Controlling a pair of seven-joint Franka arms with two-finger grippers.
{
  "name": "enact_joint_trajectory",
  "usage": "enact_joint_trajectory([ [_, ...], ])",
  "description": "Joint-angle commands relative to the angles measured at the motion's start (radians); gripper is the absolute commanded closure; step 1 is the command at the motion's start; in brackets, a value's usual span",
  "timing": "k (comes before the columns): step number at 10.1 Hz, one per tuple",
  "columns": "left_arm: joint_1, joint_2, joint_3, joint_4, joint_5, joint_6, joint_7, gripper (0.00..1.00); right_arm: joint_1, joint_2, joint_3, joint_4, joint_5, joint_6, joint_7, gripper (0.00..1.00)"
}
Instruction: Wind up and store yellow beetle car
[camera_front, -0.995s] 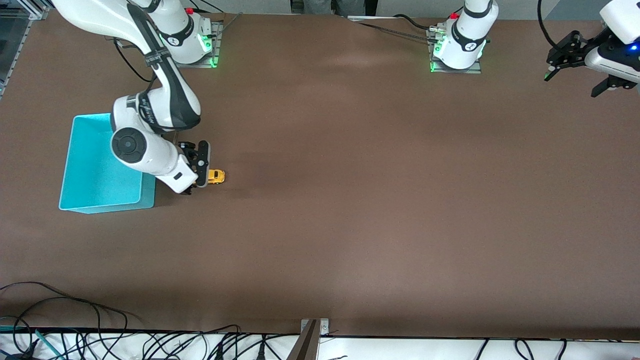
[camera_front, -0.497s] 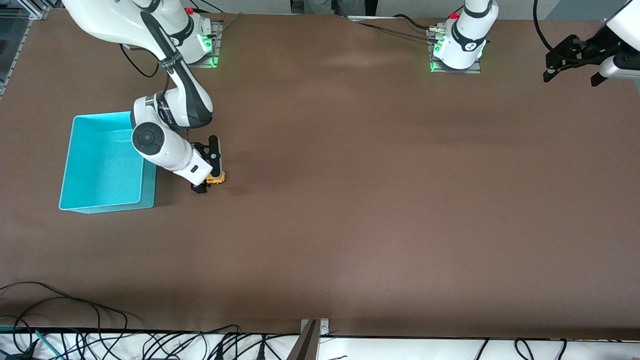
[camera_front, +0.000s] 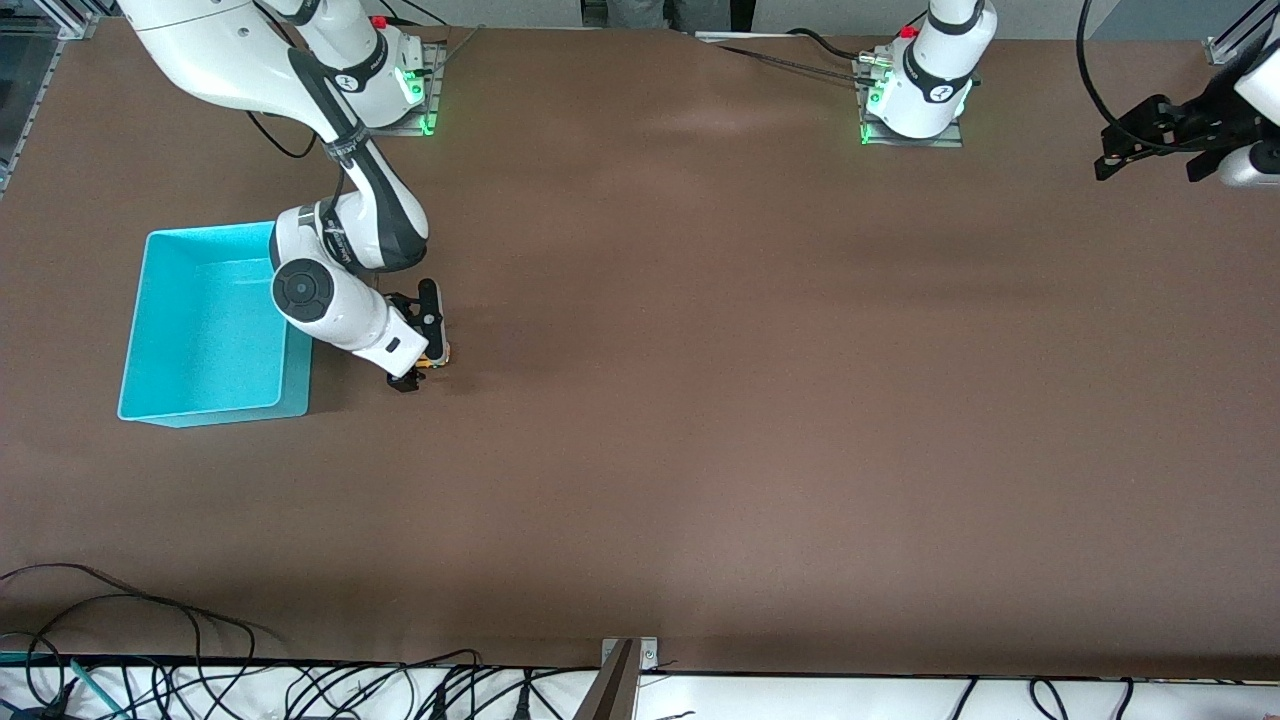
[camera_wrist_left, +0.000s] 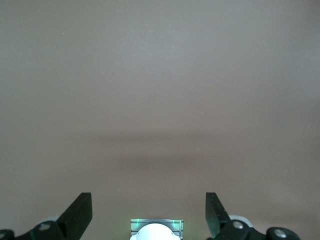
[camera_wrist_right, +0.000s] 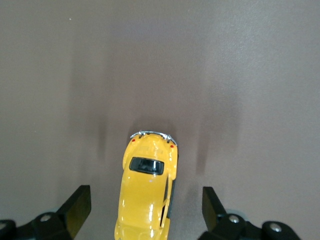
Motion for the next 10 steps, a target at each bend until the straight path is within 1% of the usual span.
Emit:
enact_joint_trajectory([
  [1, -0.022, 0.02, 0.018, 0.044, -0.019, -0.028, -0.04, 0.0, -0.008, -0.003, 0.001, -0.018, 0.016, 0.02, -0.027, 0.32],
  [2, -0.019, 0.02, 0.018, 0.043, -0.019, -0.027, -0.04, 0.0, -0.008, -0.003, 0.001, -0.022, 0.016, 0.02, -0.027, 0.5],
  [3, -0.017, 0.024, 0.004, 0.043, -0.019, -0.028, -0.04, 0.0, -0.008, -0.003, -0.001, -0.022, 0.016, 0.02, -0.027, 0.83],
  [4, -0.005, 0.029, -0.019, 0.041, -0.013, -0.028, -0.04, 0.0, -0.008, -0.003, -0.001, -0.019, 0.016, 0.02, -0.024, 1.0],
  [6, -0.008, 0.032, -0.03, 0.041, -0.017, -0.03, -0.04, 0.0, -0.008, -0.01, -0.001, -0.011, 0.016, 0.01, -0.007, 1.0],
  [8, -0.025, 0.043, -0.042, 0.043, -0.024, -0.03, -0.04, 0.0, -0.007, -0.049, 0.001, -0.003, 0.016, -0.026, 0.036, 1.0],
  [10, -0.025, 0.041, -0.045, 0.043, -0.025, -0.033, -0.04, 0.0, -0.007, -0.087, 0.001, 0.039, 0.016, -0.126, 0.073, 1.0],
])
